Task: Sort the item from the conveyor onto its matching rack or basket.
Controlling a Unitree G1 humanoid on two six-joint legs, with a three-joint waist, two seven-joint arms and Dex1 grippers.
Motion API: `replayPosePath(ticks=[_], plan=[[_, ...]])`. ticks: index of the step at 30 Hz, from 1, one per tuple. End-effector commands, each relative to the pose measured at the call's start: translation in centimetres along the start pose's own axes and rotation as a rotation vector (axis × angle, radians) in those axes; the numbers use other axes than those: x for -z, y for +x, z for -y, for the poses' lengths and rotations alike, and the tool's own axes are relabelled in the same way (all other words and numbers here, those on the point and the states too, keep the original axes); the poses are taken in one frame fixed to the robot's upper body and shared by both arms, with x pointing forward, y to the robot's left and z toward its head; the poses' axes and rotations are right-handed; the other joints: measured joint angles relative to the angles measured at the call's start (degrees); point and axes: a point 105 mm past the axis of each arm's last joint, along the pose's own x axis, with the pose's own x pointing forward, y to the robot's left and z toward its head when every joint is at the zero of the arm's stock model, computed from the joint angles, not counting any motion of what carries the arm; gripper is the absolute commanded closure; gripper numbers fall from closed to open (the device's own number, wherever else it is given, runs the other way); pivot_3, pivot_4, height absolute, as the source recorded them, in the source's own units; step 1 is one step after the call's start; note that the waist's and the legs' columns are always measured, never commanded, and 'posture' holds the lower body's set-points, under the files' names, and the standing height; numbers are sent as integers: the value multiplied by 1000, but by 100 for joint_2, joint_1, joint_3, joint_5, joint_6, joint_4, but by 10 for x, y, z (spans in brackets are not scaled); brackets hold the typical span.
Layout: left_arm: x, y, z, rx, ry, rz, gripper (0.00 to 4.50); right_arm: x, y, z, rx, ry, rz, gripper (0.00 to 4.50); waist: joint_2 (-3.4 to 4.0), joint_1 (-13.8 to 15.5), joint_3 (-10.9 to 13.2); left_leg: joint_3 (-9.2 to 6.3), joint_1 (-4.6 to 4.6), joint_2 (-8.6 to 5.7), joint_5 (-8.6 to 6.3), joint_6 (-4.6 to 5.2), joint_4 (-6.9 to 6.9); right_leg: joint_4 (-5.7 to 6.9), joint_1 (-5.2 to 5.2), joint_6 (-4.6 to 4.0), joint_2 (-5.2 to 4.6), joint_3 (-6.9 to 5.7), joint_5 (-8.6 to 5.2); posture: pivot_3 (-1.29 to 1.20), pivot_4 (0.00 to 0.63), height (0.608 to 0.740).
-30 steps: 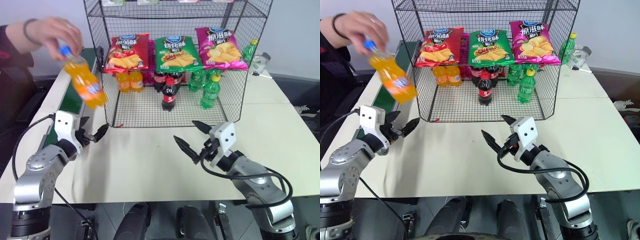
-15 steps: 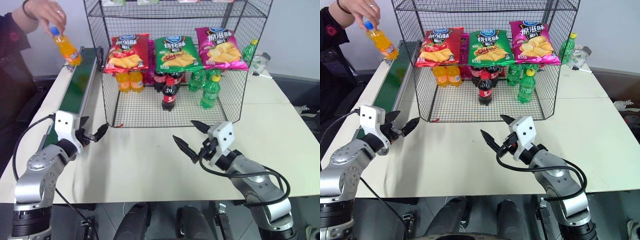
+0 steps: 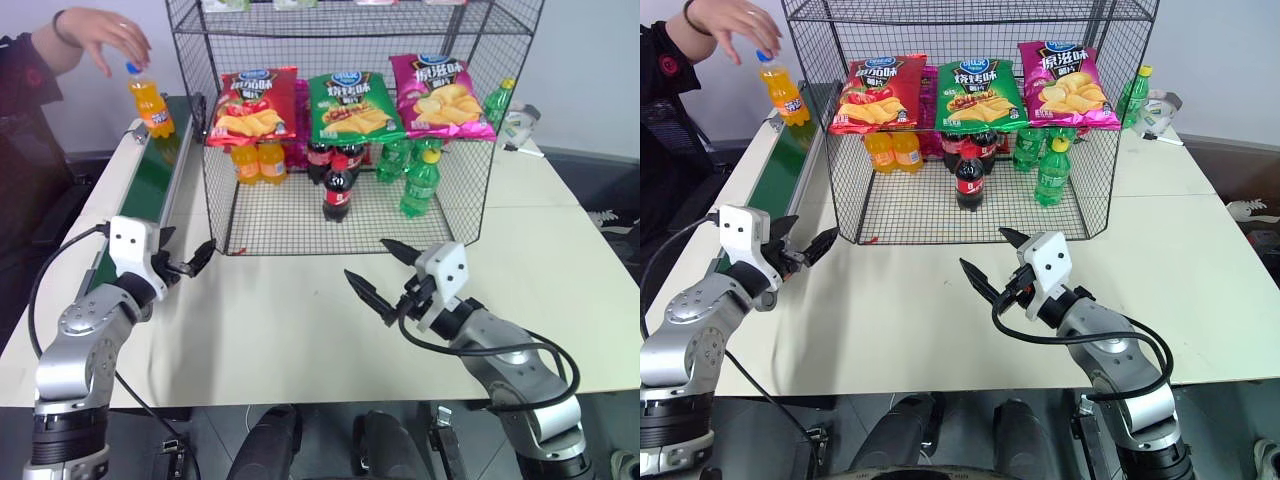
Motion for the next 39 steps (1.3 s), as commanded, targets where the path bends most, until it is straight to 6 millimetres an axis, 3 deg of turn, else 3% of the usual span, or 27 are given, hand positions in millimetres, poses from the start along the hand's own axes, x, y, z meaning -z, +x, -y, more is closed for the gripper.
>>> replayPosePath(ticks=[1, 7, 15, 27, 31, 39], plan=[[-13, -4, -26, -151, 13, 52, 50, -10, 3, 1, -6, -20, 48, 0, 0, 0, 0, 0, 0, 0, 0, 0, 0, 0, 0, 0, 0, 0, 0, 0, 150, 740], [-20, -16, -57, -346, 55, 98, 50, -10, 8, -2, -36, -14, 54, 0, -1, -2, 0, 0, 0, 0, 0, 0, 0, 0, -1, 7, 0, -1, 4, 0, 150, 740], [-20, -31, -76, -470, 60, 138, 50, -11, 12, -5, -59, -2, 58, 0, -1, 3, 0, 0, 0, 0, 0, 0, 2, -1, 1, 4, 0, -2, 2, 0, 150, 740], [-11, -28, -90, -574, 10, 88, 50, -11, 10, -5, -44, 6, 62, 0, -2, 1, 0, 0, 0, -1, 0, 0, 2, 0, 0, 18, 1, -4, 10, 0, 150, 740], [-21, -29, -92, -567, 115, 123, 50, -11, 10, -6, -47, 5, 62, 0, -1, -5, 0, 0, 0, -1, 0, 0, 1, 0, 0, 20, 1, -4, 11, 0, 150, 740], [-16, -33, -88, -512, 130, 126, 50, -10, 11, -6, -56, 4, 63, 0, -1, -3, 0, 0, 0, -1, 0, -1, 0, -1, -1, 18, 0, -3, 10, 0, 150, 740]])
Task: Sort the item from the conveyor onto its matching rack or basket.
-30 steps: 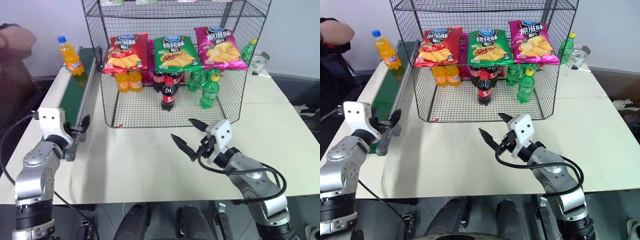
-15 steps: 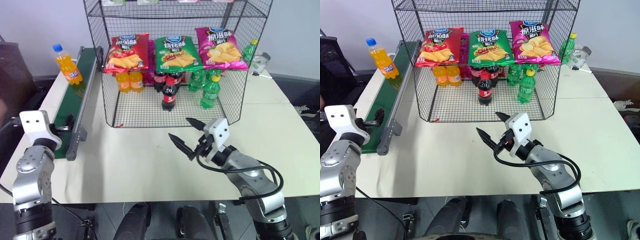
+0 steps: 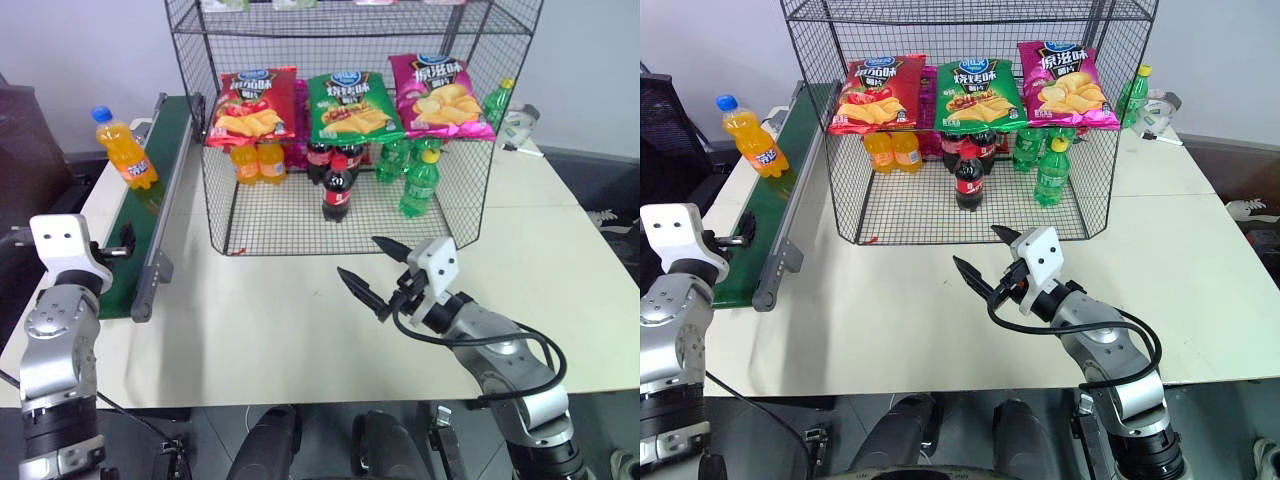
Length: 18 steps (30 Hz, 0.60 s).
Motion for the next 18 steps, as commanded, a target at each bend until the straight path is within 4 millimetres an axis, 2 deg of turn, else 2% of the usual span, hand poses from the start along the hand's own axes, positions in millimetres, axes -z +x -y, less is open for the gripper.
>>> replayPosePath(ticks=[1, 10, 18], plan=[[-13, -1, -5, -6, 4, 65, 50, -10, 1, -4, -16, -16, 50, 0, 0, 4, 0, 0, 0, 0, 0, 0, 0, 1, 0, -3, 0, 0, -1, 0, 150, 740], [-19, -3, -5, -7, -19, 114, 50, -11, 2, -4, -19, -20, 52, 0, 0, 1, 0, 0, 0, 0, 0, 1, 0, 1, 0, -6, 0, 0, -3, 0, 150, 740], [-20, -5, -19, -72, -22, 125, 50, -11, 2, -5, -19, -17, 53, 0, 0, 0, 0, 0, 0, 0, 0, 1, 0, 1, 0, 1, 1, -1, 1, 0, 150, 740]])
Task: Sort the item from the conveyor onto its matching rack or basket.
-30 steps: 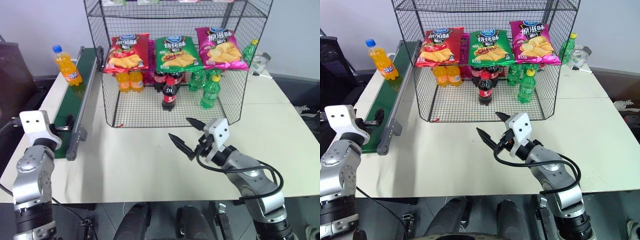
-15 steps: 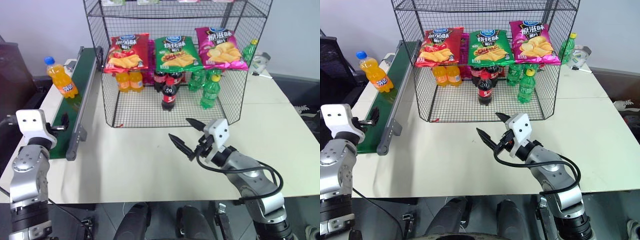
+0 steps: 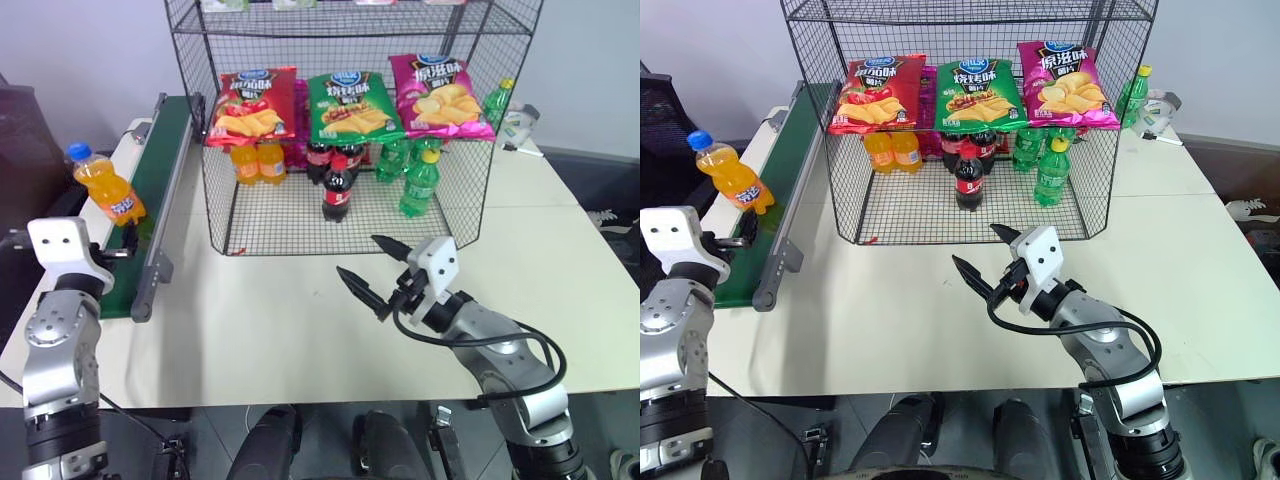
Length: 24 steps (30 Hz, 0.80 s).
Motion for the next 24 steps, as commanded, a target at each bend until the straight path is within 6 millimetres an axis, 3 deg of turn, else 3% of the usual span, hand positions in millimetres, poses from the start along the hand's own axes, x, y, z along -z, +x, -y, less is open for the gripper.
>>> replayPosePath(ticks=[1, 19, 24], plan=[[-14, -2, -18, -67, -6, 61, 50, -9, 1, -5, -13, -10, 44, 0, 0, -2, 0, 0, 0, 0, 0, 0, 0, 0, 0, 0, 0, 0, 0, 0, 150, 740], [-12, -1, -25, -93, -80, 51, 50, -10, 1, -4, -11, -10, 43, 0, 0, -1, 0, 0, 0, 0, 0, 0, 1, 0, 0, 1, 0, -1, 1, 0, 150, 740], [-11, -3, -24, -89, -82, 46, 2070, -10, 0, -4, -10, -7, 42, 0, -1, 5, 0, 0, 0, 0, 0, 0, 2, 1, 2, 1, 0, -1, 1, 0, 150, 740]])
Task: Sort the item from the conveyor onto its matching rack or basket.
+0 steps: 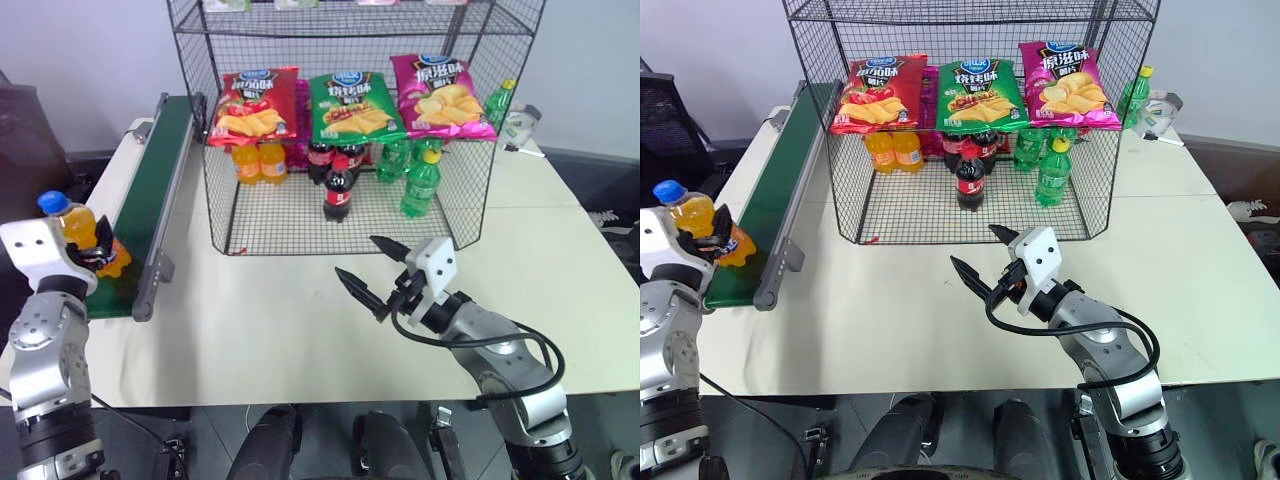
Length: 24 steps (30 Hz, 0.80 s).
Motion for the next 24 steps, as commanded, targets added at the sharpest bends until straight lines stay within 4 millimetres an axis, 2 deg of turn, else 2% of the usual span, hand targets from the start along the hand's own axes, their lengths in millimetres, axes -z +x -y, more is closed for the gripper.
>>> replayPosePath(ticks=[1, 5, 8, 11, 15, 19, 24], plan=[[-12, -1, -6, -16, 1, 41, 2081, -10, -1, -3, -6, -10, 43, 0, 0, 2, 0, 0, 0, 0, 0, 0, 1, 0, 0, 0, 0, -1, 0, 0, 150, 740], [-20, -2, -4, 0, 2, 74, 2081, -10, -1, -2, -7, -9, 42, 0, 0, 1, 0, 0, 1, 0, 0, 0, 0, 1, 0, 0, 0, 0, 0, 0, 150, 740], [-45, 0, 4, 48, -45, 160, 2081, -9, -2, -2, -7, -8, 40, 0, -2, 2, 0, -1, 0, 0, 0, 0, 1, 1, 0, -1, 0, -1, 0, 0, 150, 740], [-72, 2, 28, 167, -50, 235, 2081, -9, -2, -1, -6, -9, 39, 0, -11, 4, 2, -2, -3, 0, 0, 0, 5, 0, 0, -1, 0, -3, 0, 0, 150, 740], [-93, -1, 81, 403, -76, 270, 2081, -9, -2, -1, -3, -19, 36, 0, -12, 12, 1, -2, -5, -2, 0, 0, 9, -1, 3, -1, -1, -3, 0, 0, 150, 740], [-85, -1, 129, 559, -74, 222, 2081, -9, -2, 0, 5, -19, 39, 0, -7, -10, -1, 0, -1, -3, 0, 0, 8, 0, 9, 0, 0, -4, 0, 0, 150, 740], [-55, 9, 179, 603, -85, 151, 2081, -9, -4, 1, 33, -19, 38, 0, -6, -18, -1, 2, -3, -1, 2, 0, 4, 7, 19, 2, 5, -2, 1, 0, 150, 740]])
